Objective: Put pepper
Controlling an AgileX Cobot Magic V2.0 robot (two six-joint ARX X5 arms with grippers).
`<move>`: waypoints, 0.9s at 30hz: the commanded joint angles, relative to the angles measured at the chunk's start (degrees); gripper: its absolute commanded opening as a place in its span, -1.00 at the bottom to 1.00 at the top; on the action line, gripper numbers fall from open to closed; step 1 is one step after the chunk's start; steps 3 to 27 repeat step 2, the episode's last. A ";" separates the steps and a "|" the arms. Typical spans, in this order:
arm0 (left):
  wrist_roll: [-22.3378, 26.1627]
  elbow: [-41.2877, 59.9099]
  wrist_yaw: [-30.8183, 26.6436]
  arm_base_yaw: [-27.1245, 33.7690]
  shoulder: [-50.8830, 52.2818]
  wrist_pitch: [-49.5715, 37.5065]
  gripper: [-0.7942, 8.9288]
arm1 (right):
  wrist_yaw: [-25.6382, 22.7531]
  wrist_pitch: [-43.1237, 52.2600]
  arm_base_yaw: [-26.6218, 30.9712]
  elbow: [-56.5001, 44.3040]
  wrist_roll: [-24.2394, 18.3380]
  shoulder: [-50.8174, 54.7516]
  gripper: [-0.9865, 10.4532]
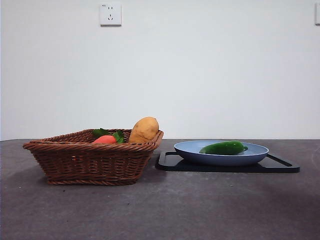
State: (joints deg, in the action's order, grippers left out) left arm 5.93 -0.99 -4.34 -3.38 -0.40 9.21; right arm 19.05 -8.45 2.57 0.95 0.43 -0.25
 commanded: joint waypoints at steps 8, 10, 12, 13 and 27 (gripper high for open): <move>-0.39 0.59 -0.02 0.13 0.17 -0.61 -0.82 | 0.04 -0.55 -0.11 -0.48 -0.28 0.09 -0.81; -0.39 0.59 -0.02 0.13 0.17 -0.61 -0.82 | 0.04 -0.55 -0.11 -0.48 -0.28 0.09 -0.81; -0.39 0.59 -0.02 0.13 0.17 -0.61 -0.82 | 0.04 -0.55 -0.11 -0.48 -0.28 0.09 -0.81; -0.39 0.59 -0.02 0.13 0.17 -0.61 -0.82 | 0.04 -0.55 -0.11 -0.48 -0.28 0.09 -0.81; -0.39 0.59 -0.02 0.13 0.17 -0.61 -0.82 | 0.04 -0.55 -0.11 -0.48 -0.28 0.09 -0.81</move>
